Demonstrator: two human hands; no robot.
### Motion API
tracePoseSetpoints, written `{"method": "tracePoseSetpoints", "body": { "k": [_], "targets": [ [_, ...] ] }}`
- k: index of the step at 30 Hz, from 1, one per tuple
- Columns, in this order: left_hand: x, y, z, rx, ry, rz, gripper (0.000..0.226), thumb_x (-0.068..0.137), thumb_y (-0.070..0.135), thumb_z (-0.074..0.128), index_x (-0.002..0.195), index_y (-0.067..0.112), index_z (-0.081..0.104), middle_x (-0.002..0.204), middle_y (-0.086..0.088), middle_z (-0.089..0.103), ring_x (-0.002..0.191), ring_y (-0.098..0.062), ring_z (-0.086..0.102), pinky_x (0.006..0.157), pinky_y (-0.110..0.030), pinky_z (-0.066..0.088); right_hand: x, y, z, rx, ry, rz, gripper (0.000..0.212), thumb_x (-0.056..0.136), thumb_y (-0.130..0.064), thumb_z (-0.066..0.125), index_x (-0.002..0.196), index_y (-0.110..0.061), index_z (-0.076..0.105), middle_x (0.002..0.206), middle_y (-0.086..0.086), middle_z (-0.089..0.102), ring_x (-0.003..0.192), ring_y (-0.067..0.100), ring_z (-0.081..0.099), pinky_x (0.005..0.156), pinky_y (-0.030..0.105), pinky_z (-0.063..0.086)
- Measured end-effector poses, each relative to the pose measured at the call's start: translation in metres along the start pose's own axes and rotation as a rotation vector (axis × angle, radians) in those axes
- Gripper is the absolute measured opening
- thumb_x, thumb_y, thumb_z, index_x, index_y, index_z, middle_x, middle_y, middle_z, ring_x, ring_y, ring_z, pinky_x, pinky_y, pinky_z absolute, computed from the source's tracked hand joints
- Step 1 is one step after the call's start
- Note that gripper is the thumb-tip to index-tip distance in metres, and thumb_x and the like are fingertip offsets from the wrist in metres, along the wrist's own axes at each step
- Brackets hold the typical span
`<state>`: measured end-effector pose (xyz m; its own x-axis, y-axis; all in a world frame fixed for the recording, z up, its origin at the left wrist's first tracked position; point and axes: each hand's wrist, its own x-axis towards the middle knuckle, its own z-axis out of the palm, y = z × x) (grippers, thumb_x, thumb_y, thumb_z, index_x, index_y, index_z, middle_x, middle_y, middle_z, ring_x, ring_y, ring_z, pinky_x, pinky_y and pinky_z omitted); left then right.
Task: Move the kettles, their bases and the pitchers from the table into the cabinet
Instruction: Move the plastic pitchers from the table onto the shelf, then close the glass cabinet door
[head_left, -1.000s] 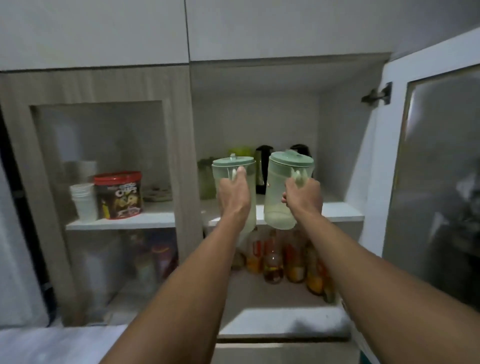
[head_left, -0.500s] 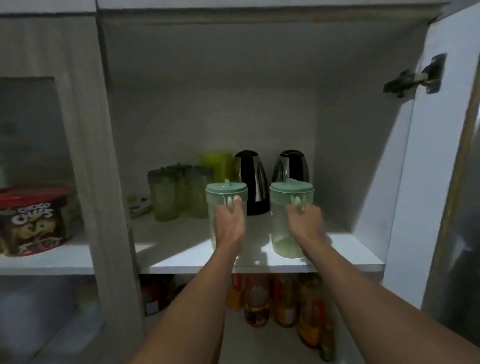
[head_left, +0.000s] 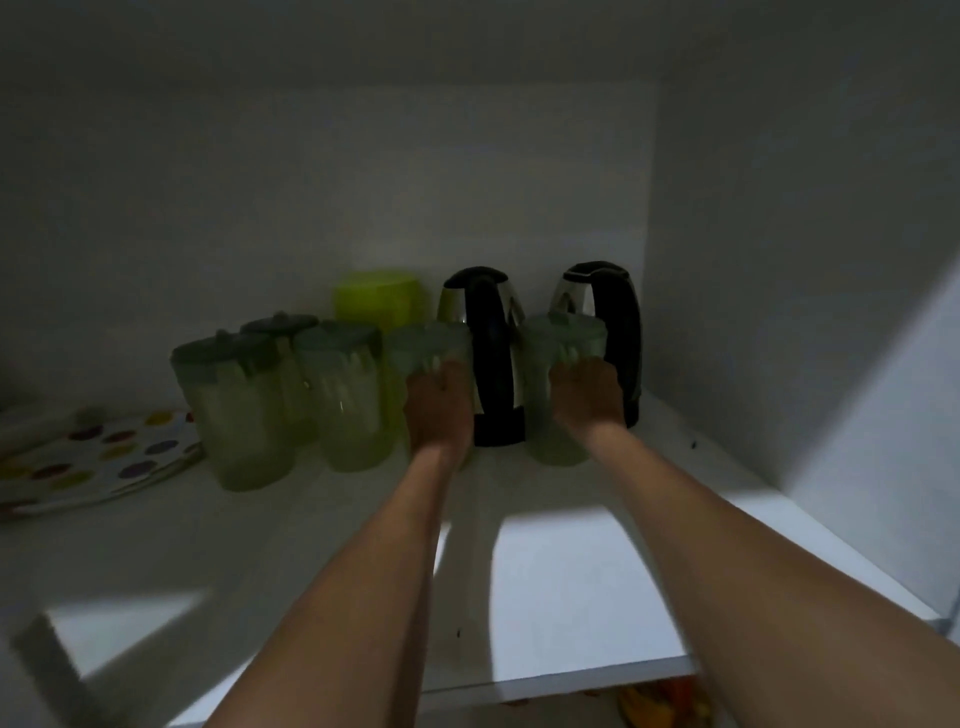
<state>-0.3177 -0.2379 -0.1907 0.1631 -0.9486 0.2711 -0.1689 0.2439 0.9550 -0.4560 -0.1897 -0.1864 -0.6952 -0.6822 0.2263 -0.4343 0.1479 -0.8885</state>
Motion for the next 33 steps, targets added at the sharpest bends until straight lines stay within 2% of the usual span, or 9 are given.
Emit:
{"method": "tracePoseSetpoints", "body": {
  "k": [3, 7, 11, 13, 17, 20, 23, 27, 33],
  "targets": [
    [0.011, -0.003, -0.001, -0.041, -0.02, 0.001, 0.047, 0.1, 0.03, 0.046, 0.128, -0.007, 0.051, 0.128, -0.027, 0.058, 0.113, -0.04, 0.057, 0.087, -0.039, 0.043, 0.002, -0.004, 0.006, 0.01, -0.017, -0.021, 0.046, 0.093, -0.034, 0.053, 0.114, 0.006, 0.062, 0.112, 0.022, 0.066, 0.103, 0.038, 0.064, 0.081, 0.036, 0.05],
    [0.012, -0.004, -0.005, -0.035, -0.079, -0.036, 0.055, 0.099, 0.039, 0.045, 0.129, -0.006, 0.051, 0.127, -0.026, 0.059, 0.111, -0.04, 0.058, 0.082, -0.039, 0.042, 0.006, 0.004, 0.006, 0.068, -0.057, 0.006, 0.08, 0.066, -0.06, 0.06, 0.124, -0.005, 0.06, 0.122, 0.019, 0.066, 0.105, 0.04, 0.066, 0.089, 0.051, 0.055],
    [-0.004, 0.003, -0.019, 0.073, -0.205, -0.204, 0.09, 0.091, 0.07, 0.037, 0.144, -0.003, 0.041, 0.142, -0.023, 0.05, 0.125, -0.04, 0.053, 0.1, -0.039, 0.042, -0.036, -0.008, -0.021, 0.002, -0.097, 0.089, 0.098, 0.077, -0.053, 0.073, 0.149, -0.005, 0.027, 0.144, 0.015, 0.049, 0.126, 0.035, 0.054, 0.099, 0.038, 0.048],
    [-0.021, 0.001, -0.029, 0.155, -0.226, -0.228, 0.094, 0.089, 0.073, 0.035, 0.147, -0.001, 0.037, 0.146, -0.023, 0.047, 0.13, -0.039, 0.049, 0.107, -0.039, 0.04, -0.051, 0.0, -0.033, -0.025, -0.094, 0.095, 0.103, 0.078, -0.048, 0.075, 0.152, -0.004, 0.017, 0.149, 0.015, 0.045, 0.131, 0.033, 0.049, 0.102, 0.035, 0.046],
    [-0.082, -0.003, -0.057, 0.388, -0.229, -0.1, 0.08, 0.098, 0.06, 0.027, 0.137, -0.007, 0.047, 0.14, -0.029, 0.049, 0.128, -0.043, 0.048, 0.105, -0.044, 0.039, -0.1, 0.011, -0.071, -0.038, -0.083, 0.091, 0.081, 0.087, -0.04, 0.069, 0.146, -0.008, 0.023, 0.145, 0.016, 0.048, 0.129, 0.037, 0.05, 0.103, 0.04, 0.043],
    [-0.141, 0.006, -0.072, 0.423, -0.206, -0.061, 0.075, 0.098, 0.058, 0.03, 0.137, -0.005, 0.041, 0.14, -0.027, 0.047, 0.127, -0.044, 0.047, 0.102, -0.05, 0.041, -0.145, 0.021, -0.103, -0.097, -0.09, 0.043, 0.063, 0.094, -0.039, 0.06, 0.14, -0.01, 0.028, 0.144, 0.017, 0.046, 0.129, 0.039, 0.048, 0.102, 0.041, 0.041],
    [-0.197, 0.024, -0.088, 0.432, -0.245, 0.014, 0.067, 0.101, 0.052, 0.031, 0.136, -0.003, 0.041, 0.14, -0.025, 0.047, 0.127, -0.042, 0.047, 0.101, -0.049, 0.04, -0.188, 0.029, -0.136, -0.177, -0.11, 0.009, 0.061, 0.097, -0.039, 0.054, 0.144, -0.011, 0.026, 0.147, 0.018, 0.043, 0.131, 0.039, 0.046, 0.103, 0.042, 0.039],
    [-0.254, 0.051, -0.111, 0.412, -0.255, 0.119, 0.06, 0.101, 0.048, 0.033, 0.133, -0.001, 0.044, 0.136, -0.023, 0.049, 0.122, -0.039, 0.049, 0.098, -0.048, 0.042, -0.238, 0.028, -0.179, -0.209, -0.08, -0.03, 0.057, 0.097, -0.04, 0.055, 0.141, -0.012, 0.032, 0.142, 0.017, 0.049, 0.126, 0.039, 0.05, 0.099, 0.042, 0.041],
    [-0.328, 0.087, -0.142, 0.4, -0.32, 0.221, 0.058, 0.101, 0.048, 0.034, 0.137, 0.003, 0.042, 0.136, -0.02, 0.048, 0.122, -0.035, 0.048, 0.096, -0.045, 0.041, -0.318, 0.012, -0.246, -0.248, 0.045, -0.062, 0.055, 0.097, -0.041, 0.054, 0.139, -0.014, 0.032, 0.141, 0.016, 0.048, 0.122, 0.036, 0.053, 0.096, 0.042, 0.044]
  ]
}}
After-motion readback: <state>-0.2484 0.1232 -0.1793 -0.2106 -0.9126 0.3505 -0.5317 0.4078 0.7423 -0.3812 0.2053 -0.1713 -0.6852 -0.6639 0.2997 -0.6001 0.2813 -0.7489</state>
